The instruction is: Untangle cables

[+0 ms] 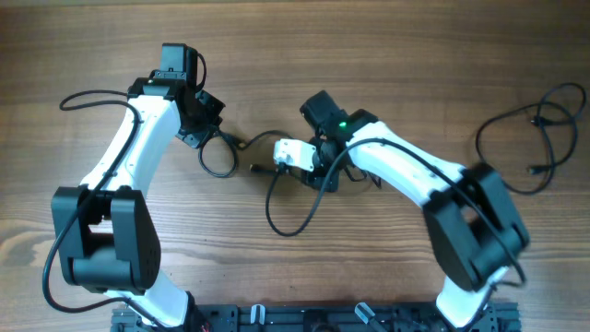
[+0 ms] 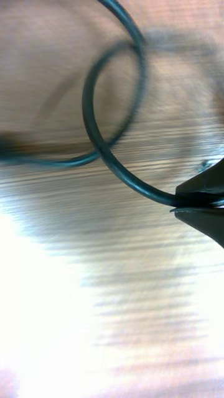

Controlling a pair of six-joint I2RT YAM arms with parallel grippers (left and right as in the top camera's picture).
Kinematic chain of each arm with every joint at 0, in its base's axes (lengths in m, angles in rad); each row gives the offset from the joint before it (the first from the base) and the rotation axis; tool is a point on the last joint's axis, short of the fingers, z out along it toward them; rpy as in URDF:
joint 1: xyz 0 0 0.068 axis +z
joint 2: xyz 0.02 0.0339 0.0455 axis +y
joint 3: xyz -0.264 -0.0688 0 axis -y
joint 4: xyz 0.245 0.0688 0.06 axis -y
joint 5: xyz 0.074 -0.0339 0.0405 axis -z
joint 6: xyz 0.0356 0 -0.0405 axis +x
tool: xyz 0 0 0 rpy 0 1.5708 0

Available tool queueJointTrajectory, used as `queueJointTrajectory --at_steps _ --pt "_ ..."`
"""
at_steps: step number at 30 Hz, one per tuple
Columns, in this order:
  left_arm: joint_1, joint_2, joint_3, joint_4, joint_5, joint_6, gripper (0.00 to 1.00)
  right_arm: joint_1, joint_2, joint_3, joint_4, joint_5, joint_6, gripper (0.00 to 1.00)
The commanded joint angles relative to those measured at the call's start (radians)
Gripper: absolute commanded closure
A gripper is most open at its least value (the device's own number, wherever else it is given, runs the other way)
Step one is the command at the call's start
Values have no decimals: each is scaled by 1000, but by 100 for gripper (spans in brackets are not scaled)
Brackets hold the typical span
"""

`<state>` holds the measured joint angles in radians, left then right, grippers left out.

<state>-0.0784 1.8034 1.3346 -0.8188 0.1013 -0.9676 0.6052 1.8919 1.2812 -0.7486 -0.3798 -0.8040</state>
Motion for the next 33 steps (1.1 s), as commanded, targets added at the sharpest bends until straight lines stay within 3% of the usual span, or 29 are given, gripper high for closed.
queueJointTrajectory --at_steps 1,4,6,10,13,14,16,24,33 --pt "3 13 5 8 -14 -10 96 34 -203 50 24 -408 25 96" --pt "3 13 5 11 -14 -10 96 43 -288 50 42 -665 25 96" --pt "3 13 5 11 -14 -9 96 42 -315 50 60 -722 52 96" --pt "3 13 5 11 -14 -9 96 7 -354 50 267 -710 327 96" --pt "3 13 5 11 -14 -9 96 -21 -354 50 443 -451 547 96" --pt "2 13 5 10 -14 -9 96 -21 -343 50 482 -243 574 96" --pt "2 13 5 10 -13 -9 96 -17 -307 48 540 -74 569 96" --pt "3 13 5 -4 -14 -9 96 -16 51 47 910 -105 571 96" --pt "3 13 5 -8 -14 -9 96 -38 40 47 1125 243 571 96"
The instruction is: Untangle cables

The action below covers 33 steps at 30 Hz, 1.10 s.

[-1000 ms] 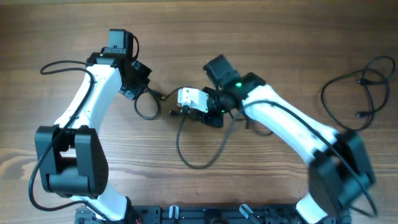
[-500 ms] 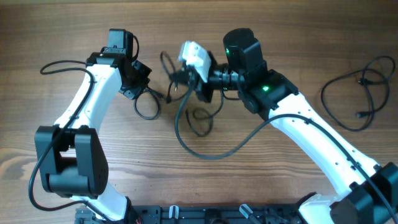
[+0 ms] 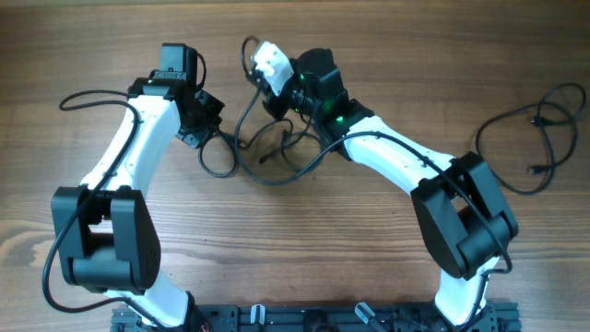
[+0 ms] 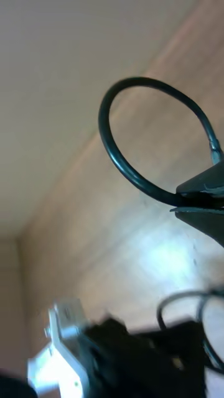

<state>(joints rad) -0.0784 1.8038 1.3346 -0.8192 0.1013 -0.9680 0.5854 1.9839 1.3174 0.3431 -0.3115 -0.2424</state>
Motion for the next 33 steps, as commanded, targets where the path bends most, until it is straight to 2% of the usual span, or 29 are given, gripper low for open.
queueJointTrajectory --at_steps 1,6,9,13,15,18,20,23,27,30,33 --pt "3 12 5 -8 -14 -8 96 -34 -79 11 40 237 10 96" --pt "3 12 5 -5 -14 -9 96 -166 -259 11 42 509 5 96" --pt "3 12 5 1 -14 -9 96 -335 -387 11 43 504 6 96" --pt "3 12 5 1 -14 -9 96 -530 -436 11 45 505 17 96" --pt "2 12 5 10 -14 -9 96 -661 -428 11 26 564 77 96" --pt "2 12 5 20 -13 -9 96 -776 -407 11 -40 640 135 96" --pt "2 12 5 21 -14 -9 96 -856 -378 11 -104 721 254 96" --pt "2 12 5 23 -14 -9 96 -970 -304 11 -197 696 393 96" --pt "3 12 5 24 -14 -9 96 -1012 -253 11 -196 592 395 96" --pt "3 12 5 38 -14 -9 96 -993 -273 11 -21 475 331 96" --pt "2 12 5 42 -14 -9 96 -961 -303 12 110 413 333 96"
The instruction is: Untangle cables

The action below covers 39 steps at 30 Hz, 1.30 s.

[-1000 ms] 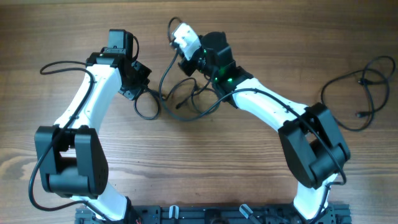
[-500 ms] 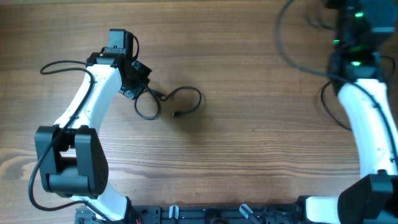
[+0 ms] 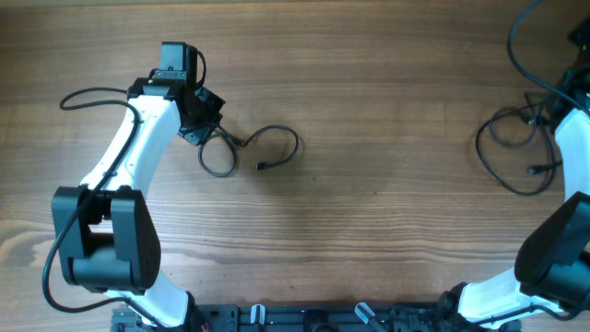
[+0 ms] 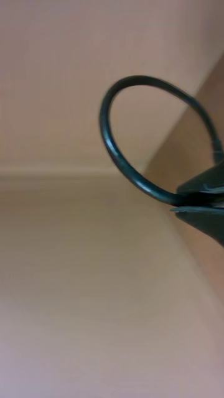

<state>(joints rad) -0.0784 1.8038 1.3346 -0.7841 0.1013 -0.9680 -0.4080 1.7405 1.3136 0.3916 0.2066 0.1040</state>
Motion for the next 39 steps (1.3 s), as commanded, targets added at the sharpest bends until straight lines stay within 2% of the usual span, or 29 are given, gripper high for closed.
queueJointTrajectory --at_steps 1,6,9,10,11,12,16,19,23,25,29,31,33,34,35,37,38,39 --pt "2 12 5 7 -14 -9 96 51 -68 16 108 -103 -7 96" --pt "2 12 5 10 -14 -9 96 57 -14 16 208 -47 3 96" --pt "2 12 5 16 -14 -9 96 57 129 30 247 -39 -23 96" --pt "2 12 5 19 -14 -9 96 57 210 48 241 -39 -31 89" --pt "2 12 5 19 -14 -9 96 57 275 63 222 -39 -29 51" --pt "2 12 5 19 -14 -9 96 57 316 74 184 -43 -28 0" --pt "2 12 5 18 -24 -5 96 57 380 88 13 -77 55 0" --pt "2 12 5 18 -29 -5 96 58 347 101 -78 -77 53 0" --pt "2 12 5 18 -29 -5 96 69 278 186 -334 -175 53 0" --pt "0 12 5 18 -19 -4 96 88 231 204 -406 -314 56 0" --pt "-43 12 5 84 89 164 96 153 140 204 -428 -843 73 0" --pt "-81 12 5 142 160 214 95 200 127 203 -438 -1007 142 0" --pt "-109 12 5 179 204 214 91 239 128 203 -442 -1176 203 0" --pt "-127 12 5 198 235 214 87 259 128 203 -467 -1211 226 0" --pt "-150 12 5 217 262 213 78 273 128 203 -497 -1213 249 0" --pt "-178 12 5 222 241 214 31 293 128 200 -534 -1221 219 0" --pt "-184 12 5 215 216 213 0 301 128 198 -566 -1220 147 0" --pt "-184 12 5 209 196 213 0 305 128 198 -603 -1217 95 0"
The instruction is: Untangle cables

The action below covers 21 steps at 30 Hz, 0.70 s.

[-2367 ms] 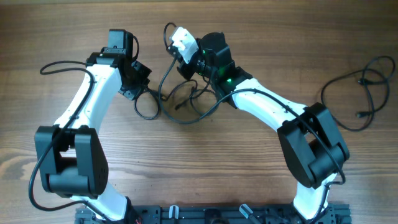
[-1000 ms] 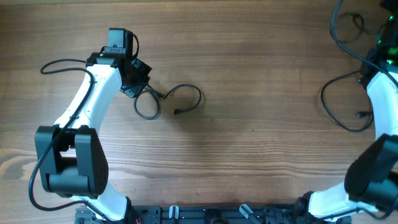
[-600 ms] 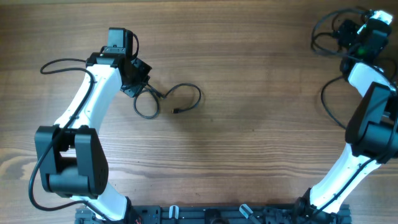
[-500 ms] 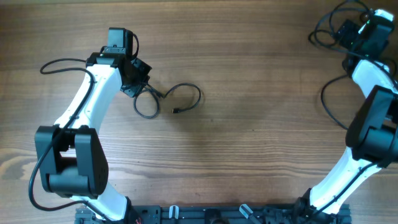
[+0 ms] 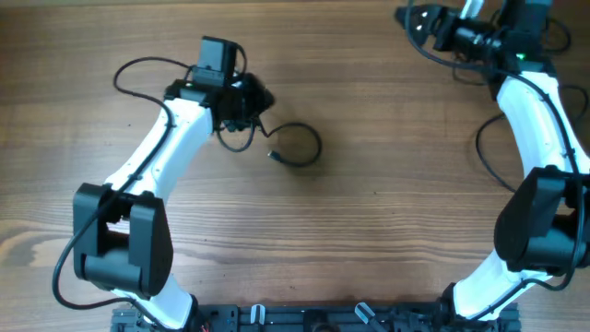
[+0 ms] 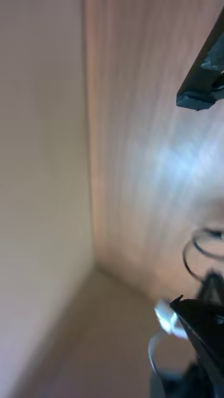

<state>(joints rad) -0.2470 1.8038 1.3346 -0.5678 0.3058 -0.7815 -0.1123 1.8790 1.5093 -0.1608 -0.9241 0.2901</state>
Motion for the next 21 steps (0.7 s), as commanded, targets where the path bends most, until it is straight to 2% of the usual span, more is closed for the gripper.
queueJointTrajectory --at_steps 1,6,10,15,17,19,21 --pt "-9 10 5 -12 -7 27 0 13 -11 2 -83 -75 -114 0" --pt "82 -72 20 -111 -4 38 0 64 -10 1 -243 -7 -194 0" --pt "257 -217 23 -222 -19 42 0 214 0 -7 -323 115 -238 1" --pt "438 -242 21 -349 -22 42 0 412 11 -31 -323 184 -234 16" --pt "466 -228 21 -369 -35 42 0 484 31 -31 -313 225 -233 15" --pt "481 -190 21 -372 -45 45 0 614 96 -31 -268 307 -154 20" --pt "473 -172 21 -372 -46 45 0 656 128 -31 -223 308 -123 27"
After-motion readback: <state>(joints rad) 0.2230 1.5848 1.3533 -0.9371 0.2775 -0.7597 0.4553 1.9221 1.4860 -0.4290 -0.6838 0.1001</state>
